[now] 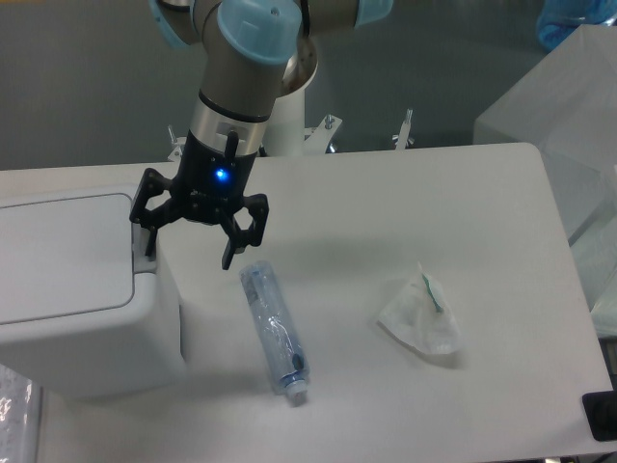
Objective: Open the trash can
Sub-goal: 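Push the trash can lid with the gripper finger to flip it open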
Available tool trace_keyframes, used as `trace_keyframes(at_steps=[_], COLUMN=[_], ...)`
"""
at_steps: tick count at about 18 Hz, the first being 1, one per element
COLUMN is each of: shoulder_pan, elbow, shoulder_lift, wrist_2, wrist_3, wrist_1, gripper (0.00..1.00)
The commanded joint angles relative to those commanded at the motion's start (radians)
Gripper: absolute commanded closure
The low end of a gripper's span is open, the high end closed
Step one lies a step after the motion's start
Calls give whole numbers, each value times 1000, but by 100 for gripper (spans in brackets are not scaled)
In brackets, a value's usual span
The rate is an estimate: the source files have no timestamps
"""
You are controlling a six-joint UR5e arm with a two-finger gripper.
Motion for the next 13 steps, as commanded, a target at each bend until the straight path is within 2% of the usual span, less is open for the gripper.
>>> trace_keyframes(at_steps=[9, 13], shoulder_pan=[0, 3], elbow=[0, 73], shoulder_lift=[-3, 5], wrist_2=[2, 2], wrist_3=[0, 14], wrist_1=[0, 0], gripper=[0, 0])
